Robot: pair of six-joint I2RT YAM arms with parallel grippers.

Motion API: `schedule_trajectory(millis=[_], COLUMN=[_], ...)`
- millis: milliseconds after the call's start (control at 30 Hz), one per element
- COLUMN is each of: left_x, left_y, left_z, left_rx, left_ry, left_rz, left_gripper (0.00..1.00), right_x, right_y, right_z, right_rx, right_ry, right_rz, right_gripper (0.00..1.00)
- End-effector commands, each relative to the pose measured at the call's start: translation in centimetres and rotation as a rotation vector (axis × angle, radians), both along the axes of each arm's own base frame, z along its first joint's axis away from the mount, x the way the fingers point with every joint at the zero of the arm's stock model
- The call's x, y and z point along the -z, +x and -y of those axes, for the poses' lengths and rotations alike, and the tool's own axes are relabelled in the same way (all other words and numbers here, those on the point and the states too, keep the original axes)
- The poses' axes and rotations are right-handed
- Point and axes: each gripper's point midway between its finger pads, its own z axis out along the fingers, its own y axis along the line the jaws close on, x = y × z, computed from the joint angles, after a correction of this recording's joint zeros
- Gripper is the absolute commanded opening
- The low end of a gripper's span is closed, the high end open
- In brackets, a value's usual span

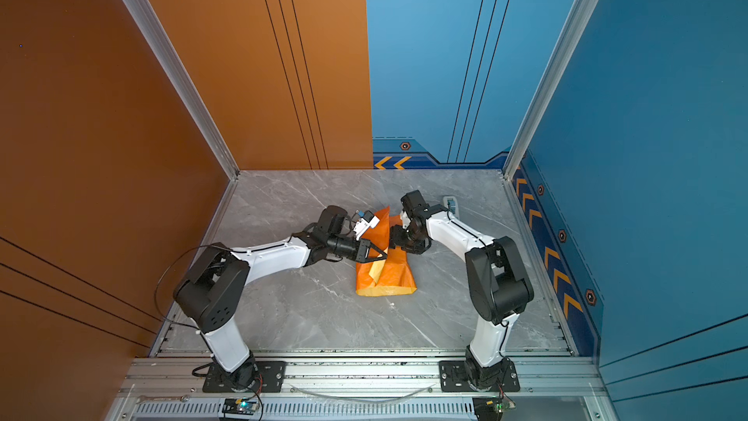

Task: Wrap a gift box in wrapping paper
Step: Fold the wrapping paper for the gift box.

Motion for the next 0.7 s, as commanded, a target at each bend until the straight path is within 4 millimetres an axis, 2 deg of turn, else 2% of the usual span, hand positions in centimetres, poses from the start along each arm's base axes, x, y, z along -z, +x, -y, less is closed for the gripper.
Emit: schedule_trajectory(millis=[0,100,300,333,667], left_x=[0.0,0.9,1.3,2.4,4.9], left_y=[0.5,0.4,1.1,0.7,1.2], left_z=[0.7,0.6,0.1,-0.4,-1.1], left_rx=[-0.002,-0.007,-0.042,-0.05,-0.094], left_ry=[-0.031,-0.015,0.001,0.02,0.078], left_rz=[-0.001,-0.016,-0.013,-0.038,-0.085], left_gripper=[0.0,0.0,0.0,0.0,0.0], right_x=[4.1,3.5,2.9,2.8,1.2], right_y=[-2.8,-2.5,-2.2,-2.1,-1.5], right_z=[1.7,1.4,1.0,0.9,0.9], right_rx=[0.026,0.036,0.064,0.068,0.096], right_ry=[-0.073,-0.033,0.067,0.084,0.184], right_rz=[-0.135,-0.12,-0.101,-0.099,-0.055], right_gripper=[0.67,0.67,0.67,0.68,0.71])
